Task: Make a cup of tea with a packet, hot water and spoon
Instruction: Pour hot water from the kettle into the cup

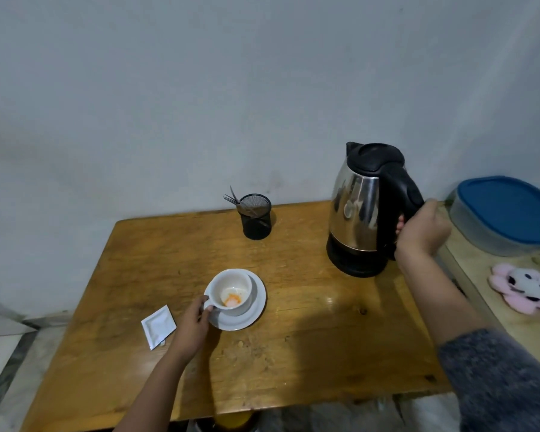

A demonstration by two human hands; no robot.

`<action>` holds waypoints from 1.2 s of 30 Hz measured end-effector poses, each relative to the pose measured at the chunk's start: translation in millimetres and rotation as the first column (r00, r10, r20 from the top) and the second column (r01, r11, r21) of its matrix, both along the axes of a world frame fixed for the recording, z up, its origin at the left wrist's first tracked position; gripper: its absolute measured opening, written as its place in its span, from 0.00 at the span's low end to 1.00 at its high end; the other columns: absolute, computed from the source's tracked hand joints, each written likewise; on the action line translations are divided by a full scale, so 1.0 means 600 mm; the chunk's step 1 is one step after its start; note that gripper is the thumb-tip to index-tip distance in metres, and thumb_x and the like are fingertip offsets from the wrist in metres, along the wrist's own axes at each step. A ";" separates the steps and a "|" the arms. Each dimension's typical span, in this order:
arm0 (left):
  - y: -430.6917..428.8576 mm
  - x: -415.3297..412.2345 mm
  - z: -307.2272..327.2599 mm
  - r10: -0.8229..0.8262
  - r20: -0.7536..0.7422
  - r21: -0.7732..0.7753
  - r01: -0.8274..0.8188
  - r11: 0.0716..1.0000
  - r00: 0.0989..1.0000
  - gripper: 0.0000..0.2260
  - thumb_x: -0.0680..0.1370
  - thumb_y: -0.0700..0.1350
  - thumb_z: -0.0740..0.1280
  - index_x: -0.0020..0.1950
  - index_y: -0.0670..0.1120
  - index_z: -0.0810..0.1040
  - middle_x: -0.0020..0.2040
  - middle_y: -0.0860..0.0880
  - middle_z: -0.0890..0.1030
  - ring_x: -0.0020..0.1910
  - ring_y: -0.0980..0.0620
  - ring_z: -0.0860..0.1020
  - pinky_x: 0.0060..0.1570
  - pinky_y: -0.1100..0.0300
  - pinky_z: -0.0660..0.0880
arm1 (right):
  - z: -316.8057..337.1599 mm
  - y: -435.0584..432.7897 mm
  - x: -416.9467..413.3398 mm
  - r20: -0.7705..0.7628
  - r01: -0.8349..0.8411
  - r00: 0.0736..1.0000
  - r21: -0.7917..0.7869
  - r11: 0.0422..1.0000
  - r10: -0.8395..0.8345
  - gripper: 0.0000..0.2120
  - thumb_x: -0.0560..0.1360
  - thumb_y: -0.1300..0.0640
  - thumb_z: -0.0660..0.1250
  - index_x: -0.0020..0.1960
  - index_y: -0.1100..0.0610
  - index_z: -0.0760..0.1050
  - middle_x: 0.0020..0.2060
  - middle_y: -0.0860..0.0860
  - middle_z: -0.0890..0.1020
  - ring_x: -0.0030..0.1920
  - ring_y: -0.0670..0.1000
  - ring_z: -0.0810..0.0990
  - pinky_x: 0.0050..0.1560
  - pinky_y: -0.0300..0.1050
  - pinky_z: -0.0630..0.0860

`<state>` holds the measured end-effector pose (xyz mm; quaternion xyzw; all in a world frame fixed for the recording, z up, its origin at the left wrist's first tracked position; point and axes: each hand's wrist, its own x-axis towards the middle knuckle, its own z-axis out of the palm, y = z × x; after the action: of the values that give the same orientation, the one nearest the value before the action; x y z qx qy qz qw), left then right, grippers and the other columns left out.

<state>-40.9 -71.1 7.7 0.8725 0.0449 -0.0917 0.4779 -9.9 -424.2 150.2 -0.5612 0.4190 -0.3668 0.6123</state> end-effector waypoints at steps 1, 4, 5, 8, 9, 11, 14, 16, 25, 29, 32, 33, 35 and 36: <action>0.002 0.001 0.000 0.002 -0.009 0.000 -0.002 1.000 1.000 0.06 0.80 0.43 0.58 0.56 0.49 0.71 0.52 0.47 0.77 0.52 0.49 0.74 0.45 0.59 0.67 | 0.012 0.003 0.001 0.001 -0.012 1.000 -0.039 0.999 0.012 0.19 0.75 0.54 0.54 0.26 0.54 0.67 0.23 0.51 0.73 0.20 0.47 0.70 0.29 0.46 0.68; 0.007 0.011 -0.003 0.007 -0.033 -0.018 -0.008 1.000 0.999 0.08 0.80 0.43 0.59 0.57 0.49 0.73 0.54 0.46 0.78 0.53 0.49 0.75 0.48 0.57 0.68 | 0.041 0.013 0.002 -0.026 -0.057 0.998 -0.153 0.987 0.054 0.21 0.75 0.53 0.55 0.24 0.55 0.68 0.22 0.51 0.73 0.21 0.49 0.71 0.30 0.45 0.69; 0.009 0.017 -0.004 0.004 -0.041 -0.022 -0.005 1.000 0.999 0.09 0.79 0.43 0.59 0.58 0.47 0.74 0.55 0.45 0.79 0.53 0.48 0.75 0.49 0.57 0.68 | 0.050 0.018 0.003 -0.034 -0.076 0.997 -0.187 0.979 0.071 0.21 0.75 0.53 0.55 0.24 0.55 0.68 0.21 0.51 0.73 0.23 0.51 0.72 0.31 0.46 0.69; 0.016 0.029 -0.003 -0.013 -0.054 -0.026 0.012 1.000 0.998 0.10 0.79 0.42 0.60 0.58 0.44 0.75 0.55 0.44 0.79 0.54 0.47 0.75 0.49 0.57 0.68 | 0.060 0.037 0.004 -0.093 -0.161 0.986 -0.281 0.946 0.140 0.22 0.74 0.51 0.55 0.23 0.55 0.70 0.22 0.52 0.75 0.27 0.56 0.75 0.33 0.48 0.72; 0.019 0.032 -0.001 -0.022 -0.056 -0.031 0.020 0.999 0.998 0.09 0.79 0.41 0.60 0.57 0.45 0.75 0.54 0.44 0.79 0.54 0.46 0.76 0.49 0.57 0.68 | 0.059 0.047 0.004 -0.142 -0.209 0.975 -0.315 0.926 0.172 0.23 0.75 0.50 0.56 0.23 0.56 0.71 0.22 0.52 0.75 0.27 0.56 0.74 0.32 0.47 0.70; 0.024 0.037 0.002 -0.037 -0.063 -0.047 0.034 0.998 0.997 0.07 0.79 0.41 0.60 0.55 0.48 0.75 0.52 0.45 0.79 0.53 0.46 0.76 0.48 0.57 0.68 | 0.054 0.071 0.006 -0.273 -0.332 0.932 -0.393 0.857 0.236 0.24 0.75 0.51 0.57 0.25 0.62 0.72 0.23 0.54 0.74 0.27 0.57 0.71 0.29 0.45 0.65; 0.029 0.043 0.005 -0.061 -0.070 -0.083 0.055 0.995 0.996 0.07 0.79 0.40 0.60 0.53 0.47 0.75 0.50 0.46 0.79 0.51 0.47 0.76 0.45 0.58 0.70 | 0.045 0.112 0.013 -0.448 -0.522 0.834 -0.453 0.723 0.321 0.24 0.75 0.50 0.58 0.24 0.61 0.69 0.22 0.54 0.70 0.25 0.56 0.68 0.27 0.45 0.61; 0.030 0.046 0.005 -0.070 -0.069 -0.088 0.064 0.994 0.995 0.07 0.78 0.39 0.61 0.53 0.47 0.76 0.51 0.46 0.79 0.51 0.47 0.75 0.46 0.57 0.70 | 0.038 0.136 0.019 -0.534 -0.615 0.767 -0.448 0.649 0.357 0.23 0.74 0.51 0.58 0.22 0.57 0.65 0.20 0.51 0.67 0.24 0.53 0.66 0.26 0.43 0.58; 0.041 0.051 0.008 -0.105 -0.102 -0.100 0.095 0.990 0.989 0.07 0.79 0.40 0.60 0.52 0.48 0.75 0.49 0.48 0.78 0.50 0.50 0.74 0.43 0.65 0.70 | 0.045 0.207 0.050 -0.819 -0.858 0.485 -0.380 0.344 0.305 0.18 0.72 0.46 0.55 0.29 0.56 0.67 0.26 0.51 0.70 0.28 0.53 0.69 0.28 0.41 0.60; 0.041 0.051 0.007 -0.095 -0.121 -0.137 0.078 0.987 0.988 0.07 0.78 0.40 0.60 0.52 0.48 0.76 0.49 0.48 0.78 0.49 0.51 0.74 0.44 0.63 0.70 | 0.050 0.226 0.051 -0.859 -0.886 0.449 -0.393 0.245 0.247 0.16 0.72 0.48 0.56 0.34 0.58 0.72 0.29 0.52 0.73 0.31 0.53 0.71 0.30 0.41 0.61; 0.041 0.051 0.005 -0.097 -0.125 -0.143 0.079 0.987 0.987 0.07 0.79 0.41 0.60 0.53 0.47 0.76 0.50 0.47 0.78 0.51 0.50 0.75 0.46 0.60 0.70 | 0.060 0.238 0.051 -0.864 -0.886 0.453 -0.411 0.214 0.220 0.16 0.73 0.49 0.56 0.33 0.58 0.71 0.28 0.51 0.72 0.30 0.52 0.71 0.29 0.41 0.60; 0.041 0.051 0.005 -0.095 -0.124 -0.139 0.078 0.987 0.988 0.07 0.79 0.41 0.60 0.54 0.47 0.76 0.51 0.47 0.78 0.51 0.49 0.75 0.46 0.59 0.71 | 0.064 0.241 0.052 -0.863 -0.887 0.453 -0.413 0.208 0.221 0.16 0.73 0.49 0.57 0.31 0.58 0.69 0.28 0.51 0.72 0.30 0.52 0.70 0.29 0.41 0.60; 0.041 0.050 0.003 -0.086 -0.124 -0.130 0.070 0.989 0.989 0.07 0.79 0.42 0.60 0.54 0.47 0.76 0.52 0.47 0.78 0.51 0.49 0.75 0.47 0.59 0.71 | 0.073 0.249 0.052 -0.864 -0.890 0.450 -0.413 0.194 0.225 0.16 0.73 0.50 0.57 0.30 0.57 0.67 0.27 0.51 0.71 0.29 0.52 0.69 0.29 0.40 0.59; 0.040 0.049 0.002 -0.081 -0.127 -0.129 0.065 0.990 0.989 0.08 0.79 0.42 0.60 0.55 0.48 0.75 0.52 0.47 0.78 0.52 0.49 0.75 0.48 0.58 0.70 | 0.076 0.254 0.053 -0.867 -0.892 0.447 -0.413 0.184 0.219 0.16 0.73 0.50 0.57 0.30 0.57 0.67 0.27 0.51 0.71 0.31 0.53 0.70 0.29 0.40 0.59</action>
<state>-11.4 -47.0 8.9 0.8341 0.0387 -0.1694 0.5236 21.9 -271.5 195.7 -0.9844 0.0894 -0.0249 0.1498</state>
